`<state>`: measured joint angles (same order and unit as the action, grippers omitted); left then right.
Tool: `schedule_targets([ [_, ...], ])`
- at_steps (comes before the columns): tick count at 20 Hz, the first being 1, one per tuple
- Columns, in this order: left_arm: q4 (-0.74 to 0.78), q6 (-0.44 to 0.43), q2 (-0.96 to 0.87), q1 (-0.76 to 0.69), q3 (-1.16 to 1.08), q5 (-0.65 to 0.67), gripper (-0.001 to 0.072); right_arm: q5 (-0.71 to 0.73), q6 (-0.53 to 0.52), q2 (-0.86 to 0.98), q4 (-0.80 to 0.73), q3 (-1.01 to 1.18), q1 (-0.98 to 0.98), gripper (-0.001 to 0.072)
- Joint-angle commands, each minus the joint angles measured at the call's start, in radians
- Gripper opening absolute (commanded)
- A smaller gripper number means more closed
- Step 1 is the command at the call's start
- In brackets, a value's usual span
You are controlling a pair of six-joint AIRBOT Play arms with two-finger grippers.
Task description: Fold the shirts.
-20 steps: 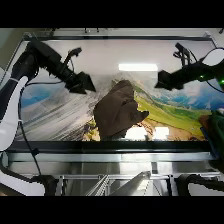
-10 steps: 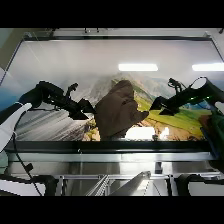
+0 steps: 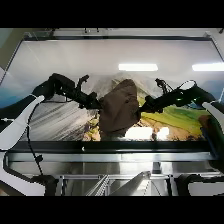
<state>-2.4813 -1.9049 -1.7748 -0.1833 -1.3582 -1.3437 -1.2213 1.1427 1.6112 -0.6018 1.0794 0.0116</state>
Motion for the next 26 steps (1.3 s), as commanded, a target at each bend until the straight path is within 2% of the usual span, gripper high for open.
schedule_targets([
  [1,-0.01,0.007,0.083,0.012,-0.16,-0.137,0.0017,-0.09,-0.175,-0.114,0.251,0.042,-0.062,0.0019],
  [5,-0.053,0.011,0.411,0.085,-0.34,-0.212,0.0018,-0.053,-0.417,-0.529,0.648,0.071,-0.259,0.002],
  [8,-0.05,0.094,0.653,0.157,-0.461,-0.14,0.0023,0.157,-0.441,-0.845,0.645,0.071,-0.388,0.0019],
  [10,-0.05,0.133,0.721,0.222,-0.542,-0.124,0.0023,0.291,-0.441,-0.963,0.588,0.076,-0.399,0.002],
  [13,-0.049,0.142,0.669,0.286,-0.617,-0.188,0.0024,0.388,-0.44,-0.936,0.514,0.08,-0.334,0.0019],
  [18,-0.002,0.155,0.413,0.23,-0.491,-0.218,0.0026,0.388,-0.427,-0.606,0.349,0.078,-0.142,0.002],
  [19,0.032,0.13,0.346,0.215,-0.448,-0.214,0.01,0.393,-0.399,-0.53,0.315,0.078,-0.124,0.002],
  [21,0.047,0.084,0.219,0.197,-0.376,-0.186,0.0486,0.444,-0.322,-0.376,0.224,0.078,-0.114,0.002],
  [22,0.045,0.071,0.151,0.198,-0.354,-0.166,0.0701,0.479,-0.284,-0.314,0.182,0.078,-0.118,0.002],
  [23,0.044,0.069,0.093,0.204,-0.35,-0.159,0.0719,0.496,-0.253,-0.262,0.143,0.078,-0.127,0.0022],
  [24,0.043,0.069,0.04,0.215,-0.357,-0.17,0.0719,0.483,-0.251,-0.219,0.115,0.078,-0.145,0.015],
  [25,0.044,0.071,-0.002,0.235,-0.378,-0.213,0.0719,0.446,-0.245,-0.195,0.098,0.078,-0.169,0.0399],
  [26,0.044,0.086,-0.032,0.255,-0.404,-0.272,0.0719,0.404,-0.225,-0.19,0.073,0.078,-0.193,0.0437],
])
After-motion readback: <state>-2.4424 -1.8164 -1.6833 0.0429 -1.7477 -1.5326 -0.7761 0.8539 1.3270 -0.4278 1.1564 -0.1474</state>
